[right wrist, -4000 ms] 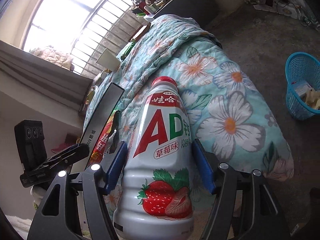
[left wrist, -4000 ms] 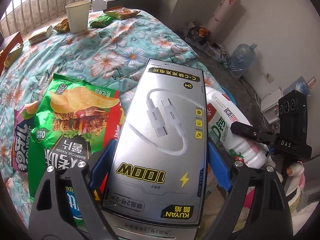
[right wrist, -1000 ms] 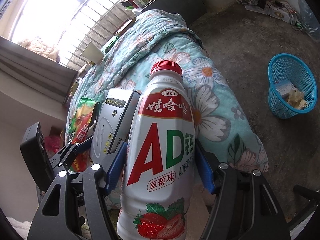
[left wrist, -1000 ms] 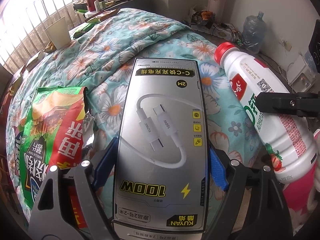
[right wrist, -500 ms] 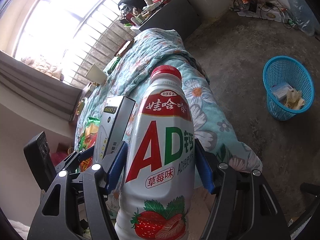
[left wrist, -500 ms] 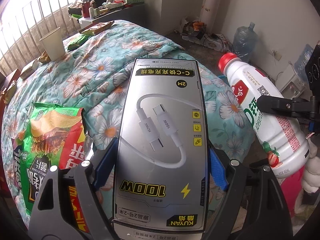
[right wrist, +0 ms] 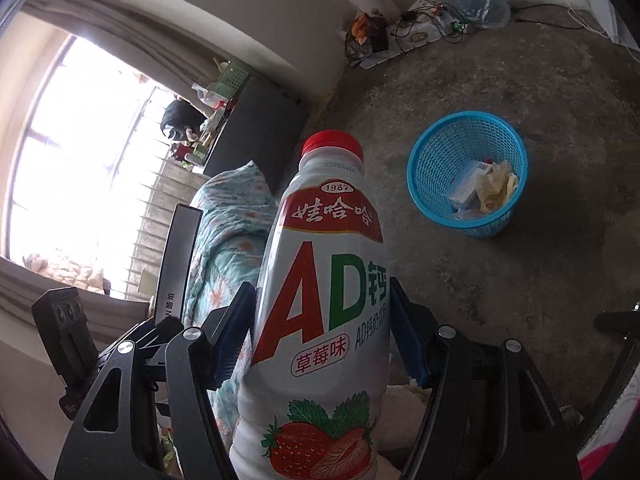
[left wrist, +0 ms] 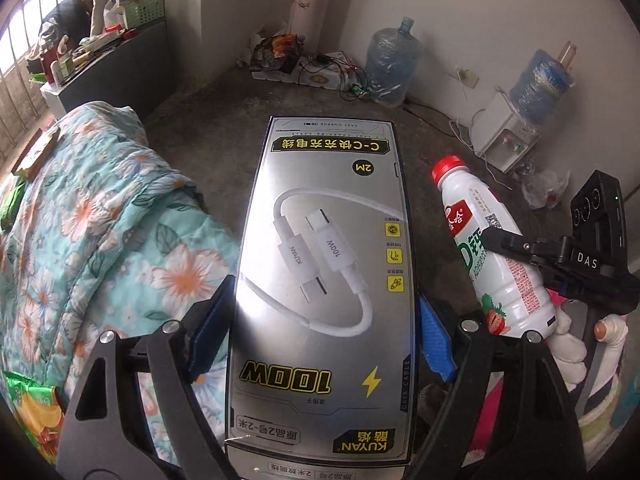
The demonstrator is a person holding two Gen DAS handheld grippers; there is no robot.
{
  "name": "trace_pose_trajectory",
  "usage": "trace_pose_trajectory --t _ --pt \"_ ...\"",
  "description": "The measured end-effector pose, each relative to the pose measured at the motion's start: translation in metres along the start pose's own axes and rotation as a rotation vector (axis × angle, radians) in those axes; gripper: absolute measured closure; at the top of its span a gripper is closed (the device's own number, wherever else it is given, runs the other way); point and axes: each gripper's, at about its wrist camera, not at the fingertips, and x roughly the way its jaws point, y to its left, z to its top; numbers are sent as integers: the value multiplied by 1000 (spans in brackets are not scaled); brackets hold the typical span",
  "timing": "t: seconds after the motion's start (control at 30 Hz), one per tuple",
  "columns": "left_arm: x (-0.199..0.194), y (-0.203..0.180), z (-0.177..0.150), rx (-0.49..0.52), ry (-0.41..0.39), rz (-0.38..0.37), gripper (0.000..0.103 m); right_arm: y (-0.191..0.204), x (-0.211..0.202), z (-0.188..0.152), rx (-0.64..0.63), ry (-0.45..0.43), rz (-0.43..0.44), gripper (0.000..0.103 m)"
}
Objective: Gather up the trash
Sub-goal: 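Open both tools over the blue wastebasket to drop box and bottle, then move both tools back to the bed toward the snack bags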
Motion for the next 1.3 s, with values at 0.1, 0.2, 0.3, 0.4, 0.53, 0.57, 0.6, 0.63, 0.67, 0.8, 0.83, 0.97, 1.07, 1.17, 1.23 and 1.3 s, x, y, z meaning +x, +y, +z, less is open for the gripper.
trace_pose_trajectory --t 0.1,0.2,0.3,0.4,0.53,0.57,0.6,0.63,0.67,0.8,0.83,0.97,1.07,1.17,1.23,1.3 --pt "46 -17 40 13 80 -63 25 -28 15 26 87 -10 -1 39" --pt "98 -38 86 26 141 -79 22 -63 44 64 197 -15 -15 38" --pt "157 -51 130 8 167 -95 12 -102 84 105 282 -27 -62 29" --pt "201 -54 149 -31 200 -43 12 -139 110 122 374 -25 -128 29" --pt "202 -50 142 -78 166 -99 12 -151 103 103 395 -70 -105 29" --pt "197 -50 138 -61 155 -106 12 -149 99 95 379 -82 -108 29" --pt "189 -52 133 -42 136 -111 12 -146 94 88 356 -95 -114 29" --pt "179 -51 128 -26 112 -117 12 -144 89 80 337 -108 -124 29" --pt "168 -50 123 -16 90 -124 12 -139 84 71 322 -119 -134 29" --pt "109 -45 96 7 -22 -150 12 -109 69 42 225 -146 -158 29" --pt "92 -43 88 16 -58 -139 12 -97 62 34 178 -148 -167 29" --pt "19 -27 45 -15 -199 -105 12 -35 44 12 -39 -173 -183 29" --pt "-32 -9 9 -41 -276 -67 12 12 27 -7 -185 -206 -157 29" --pt "-81 16 -30 -75 -345 0 12 50 16 -25 -289 -212 -97 22" --pt "-112 37 -58 -116 -378 55 12 74 12 -39 -348 -213 -65 21" --pt "-141 61 -87 -176 -415 109 12 96 12 -53 -399 -189 -27 21"
